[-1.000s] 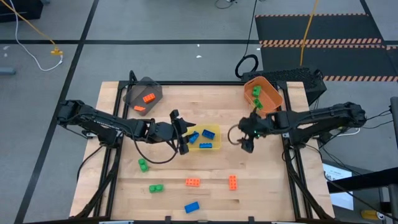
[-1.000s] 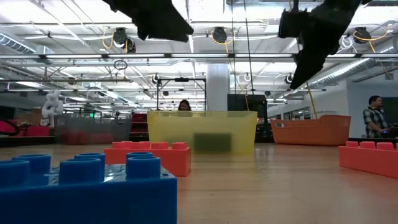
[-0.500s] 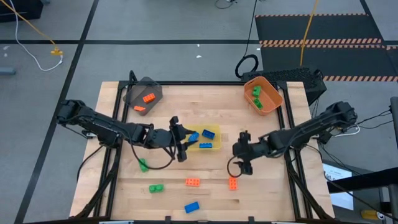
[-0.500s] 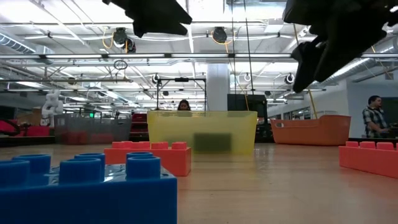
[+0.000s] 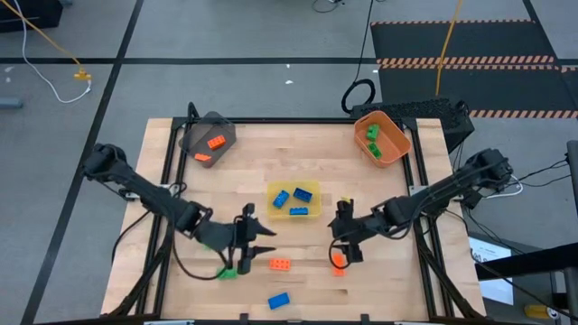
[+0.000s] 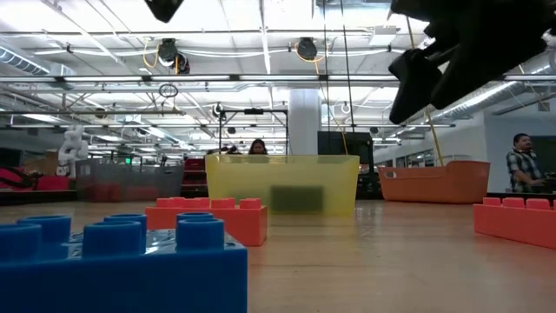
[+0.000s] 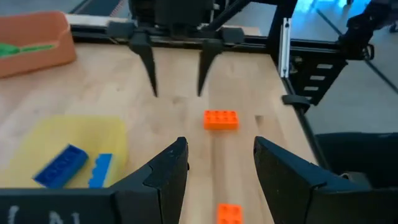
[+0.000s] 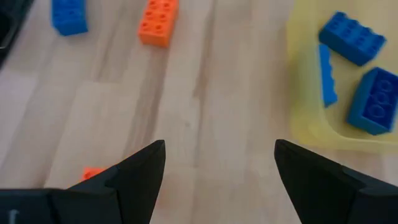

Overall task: Sort & place blocks by color
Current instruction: Put the green game piece into the orange bin

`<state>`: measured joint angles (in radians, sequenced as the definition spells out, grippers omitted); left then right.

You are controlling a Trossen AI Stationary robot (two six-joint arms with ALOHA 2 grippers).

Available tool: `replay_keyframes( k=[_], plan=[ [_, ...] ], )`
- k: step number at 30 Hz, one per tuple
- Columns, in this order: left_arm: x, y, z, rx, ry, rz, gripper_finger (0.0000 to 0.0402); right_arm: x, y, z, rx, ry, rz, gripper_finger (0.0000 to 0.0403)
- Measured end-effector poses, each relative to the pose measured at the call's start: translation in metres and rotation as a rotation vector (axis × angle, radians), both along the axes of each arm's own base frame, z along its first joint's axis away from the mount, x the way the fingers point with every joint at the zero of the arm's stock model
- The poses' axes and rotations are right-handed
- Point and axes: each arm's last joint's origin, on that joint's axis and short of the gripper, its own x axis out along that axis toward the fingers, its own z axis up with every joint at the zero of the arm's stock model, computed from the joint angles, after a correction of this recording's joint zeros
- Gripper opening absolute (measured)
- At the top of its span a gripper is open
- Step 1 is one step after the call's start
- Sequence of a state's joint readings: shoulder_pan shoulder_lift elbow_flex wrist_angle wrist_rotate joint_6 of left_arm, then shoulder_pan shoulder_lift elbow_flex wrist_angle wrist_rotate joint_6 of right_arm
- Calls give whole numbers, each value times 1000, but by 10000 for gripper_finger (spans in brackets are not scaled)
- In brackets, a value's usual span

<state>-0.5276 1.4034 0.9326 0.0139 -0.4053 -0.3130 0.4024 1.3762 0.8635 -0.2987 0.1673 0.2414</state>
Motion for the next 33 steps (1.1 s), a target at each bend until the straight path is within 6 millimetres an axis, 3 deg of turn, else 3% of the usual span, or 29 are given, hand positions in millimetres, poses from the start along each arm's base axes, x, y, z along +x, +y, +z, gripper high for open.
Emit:
replay_keyframes(
  k=[4,7,14,17,26,33],
  plan=[
    [-3,-9,-12,-21,76,35,182,2,0,2,-15,-36,7,290],
    [-9,-6,-26,-54,235,123,182,3,-1,2,-32,-38,5,290],
    [-38,19,-49,-342,640,614,182,2,-15,-1,-151,-20,-132,290],
    [-49,21,-53,-433,788,742,182,3,-21,-1,-171,-16,-165,290],
    [-58,10,-53,-642,912,835,182,8,-41,-1,-232,-31,-281,290],
    [-76,17,-55,-601,1080,1025,181,16,-54,0,-271,-109,-312,290]
  ],
)
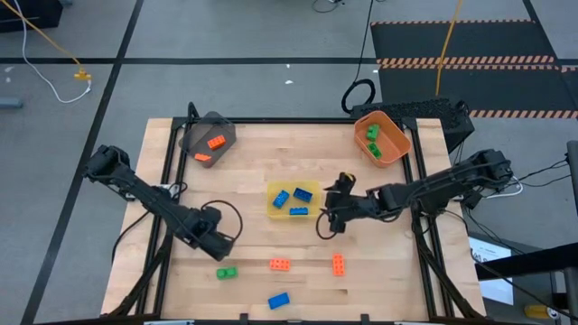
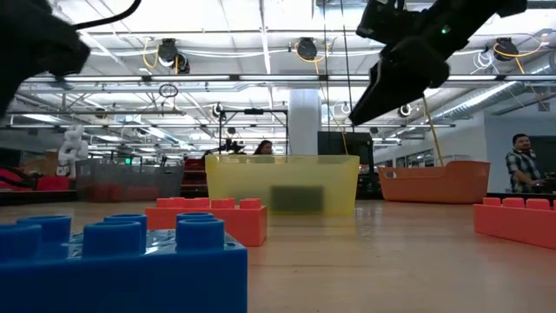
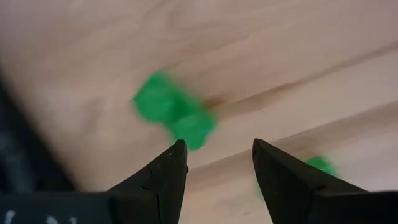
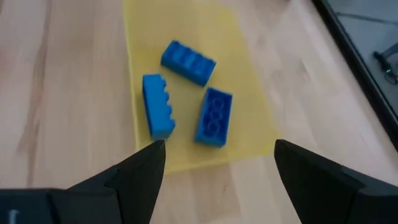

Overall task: Sort & place blocks by color
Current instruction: Put the green game piece into the orange bin

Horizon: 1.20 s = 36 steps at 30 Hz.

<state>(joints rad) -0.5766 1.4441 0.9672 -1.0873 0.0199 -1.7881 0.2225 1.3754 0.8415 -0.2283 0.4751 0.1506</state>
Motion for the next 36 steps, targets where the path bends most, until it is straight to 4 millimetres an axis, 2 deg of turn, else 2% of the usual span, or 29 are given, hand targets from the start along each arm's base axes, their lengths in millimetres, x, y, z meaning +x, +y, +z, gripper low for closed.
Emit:
replay_keyframes(
  k=[4,9,18,32,36],
  plan=[
    [-7,2,0,3,89,57,181,1,-5,-7,-8,-48,2,290],
    [-6,2,0,7,77,69,181,-3,-11,-15,-26,-14,-2,290],
    [-14,6,-15,20,121,139,182,-4,-17,-17,-25,-42,-19,290],
    [-19,11,-45,34,53,159,182,-5,-16,-17,20,-46,-37,290],
    [-25,15,-65,14,47,156,182,-4,-15,-18,61,-52,-28,290]
  ],
)
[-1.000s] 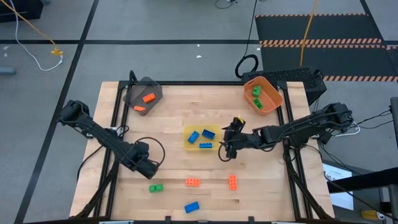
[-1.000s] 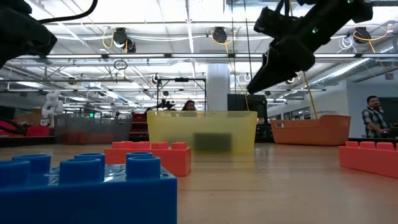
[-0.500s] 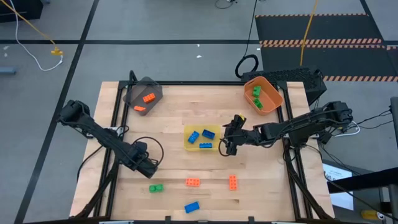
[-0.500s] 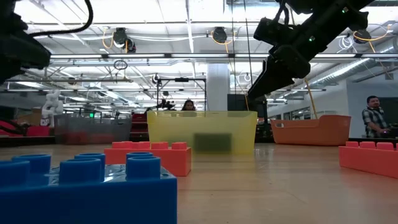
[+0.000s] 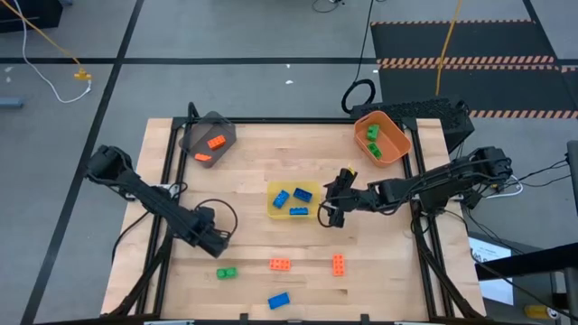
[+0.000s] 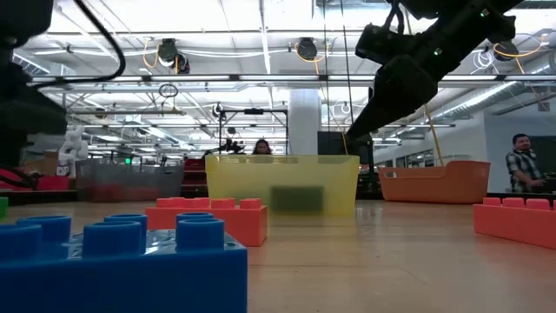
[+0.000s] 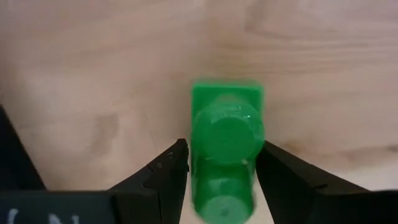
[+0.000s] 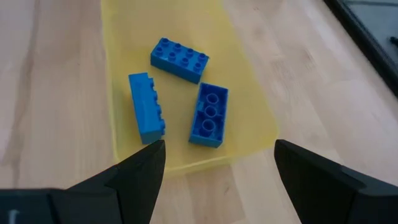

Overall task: Sort & place blocks by color
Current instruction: Put the green game piece into the orange bin

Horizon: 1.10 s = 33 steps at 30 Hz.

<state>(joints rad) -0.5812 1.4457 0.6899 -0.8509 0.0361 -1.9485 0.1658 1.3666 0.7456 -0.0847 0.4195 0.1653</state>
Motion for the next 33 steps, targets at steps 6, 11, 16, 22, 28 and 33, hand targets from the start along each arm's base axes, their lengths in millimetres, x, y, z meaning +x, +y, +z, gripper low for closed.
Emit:
replay_keyframes(
  k=[6,11,16,22,28,33],
  plan=[
    [-5,4,-12,-14,-23,-27,182,0,0,0,6,-6,2,290],
    [-5,8,-11,6,-8,-115,182,3,-4,2,-12,-25,3,290],
    [-2,12,-11,4,-10,-220,151,5,-7,5,-9,-63,-7,290],
    [15,19,3,84,-78,-450,140,6,-7,14,-73,-108,51,290],
    [49,31,49,138,-265,-609,140,15,-6,35,-196,-279,136,290],
    [78,42,98,267,-445,-709,150,20,-4,48,-269,-386,211,290]
  ],
)
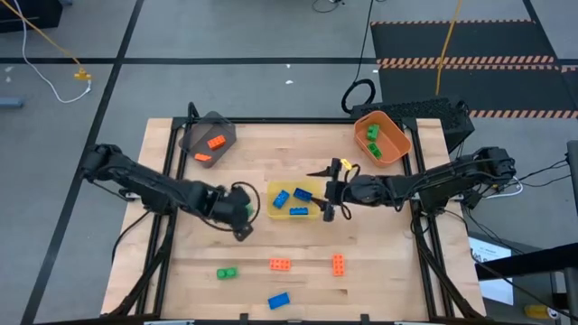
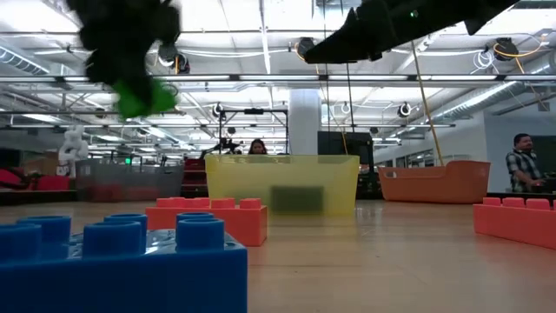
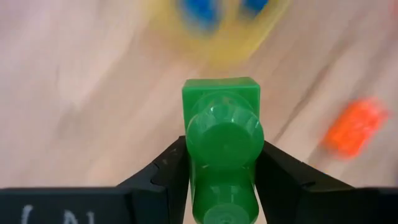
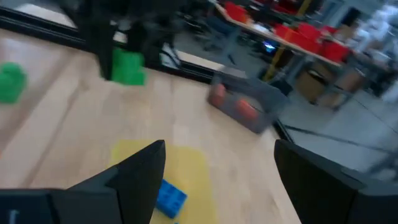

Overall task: Sort & place blocks by color
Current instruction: Put the green game piece into the orange bin

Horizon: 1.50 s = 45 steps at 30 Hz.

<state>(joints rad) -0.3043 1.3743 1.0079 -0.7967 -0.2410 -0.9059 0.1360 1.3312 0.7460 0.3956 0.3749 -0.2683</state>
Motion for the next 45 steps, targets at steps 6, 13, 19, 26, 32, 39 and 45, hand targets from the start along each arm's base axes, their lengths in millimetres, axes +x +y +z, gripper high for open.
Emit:
replay_keyframes(
  k=[6,13,19,26,32,39,45],
  plan=[
    [30,2,41,262,-331,-128,149,1,5,0,77,-13,129,290],
    [53,4,39,499,-454,-179,149,2,8,3,213,-71,109,290],
    [76,9,0,533,-374,-190,149,5,9,5,266,-124,106,290],
    [97,7,-20,562,-415,-223,149,11,5,-1,271,-115,121,290],
    [103,6,-12,567,-491,-334,149,10,4,-4,278,-84,147,290],
    [103,5,-13,526,-495,-416,149,10,4,-7,272,-53,141,290],
    [104,0,-8,528,-554,-414,149,10,1,-8,274,-43,139,290]
  ],
)
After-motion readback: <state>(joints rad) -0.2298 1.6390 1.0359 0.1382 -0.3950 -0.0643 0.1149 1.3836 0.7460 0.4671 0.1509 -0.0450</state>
